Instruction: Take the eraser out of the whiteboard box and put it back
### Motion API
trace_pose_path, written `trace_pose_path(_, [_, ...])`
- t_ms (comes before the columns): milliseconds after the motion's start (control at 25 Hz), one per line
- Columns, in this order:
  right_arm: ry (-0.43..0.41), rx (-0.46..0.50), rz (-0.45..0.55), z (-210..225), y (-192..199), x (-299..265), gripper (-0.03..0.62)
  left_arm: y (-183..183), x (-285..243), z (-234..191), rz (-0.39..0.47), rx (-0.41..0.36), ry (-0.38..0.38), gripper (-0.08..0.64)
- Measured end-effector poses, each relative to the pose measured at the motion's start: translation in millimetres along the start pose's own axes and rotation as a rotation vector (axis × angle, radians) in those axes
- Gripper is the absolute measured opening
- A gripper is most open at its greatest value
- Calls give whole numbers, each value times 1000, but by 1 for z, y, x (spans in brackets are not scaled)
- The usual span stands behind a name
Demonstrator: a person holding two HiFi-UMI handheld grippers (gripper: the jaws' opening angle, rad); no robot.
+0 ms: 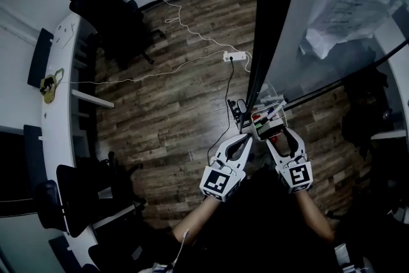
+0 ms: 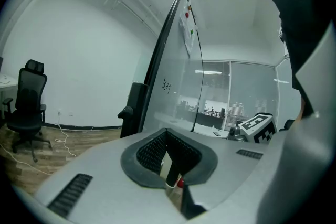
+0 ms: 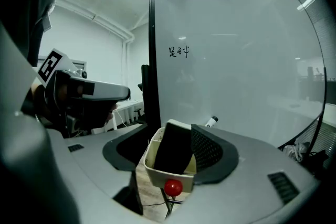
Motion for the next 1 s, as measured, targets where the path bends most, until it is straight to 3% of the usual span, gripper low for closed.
trace_pose_path(280, [70,-28,87,1,-17,16,229,0,2,2,0,-6,38,6])
trace_pose_path(400, [124,-49,110,4,-23,24,82,0,4,3,1,-8,54,6])
trace_pose_path(560, [170,-86,94,4,-22,32,24,-1,8,4,4,-17,74,6])
trace_pose_path(720, [168,-105,108,-1,-20,37,15,-3,12,5,8,-24,98,6])
trace_pose_path(1000, [234,-223,151,-14,-29,50,15,-5,25,4,13,-43,154,6])
Point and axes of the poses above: the fingertips, and each gripper's own axes: x backward along the fingers, z to its right, y out of its underside, the point moved 2 cm from there along x, backward along the fingers, and after that the axes turned 6 degrees about -z, right-handed, at the moved point
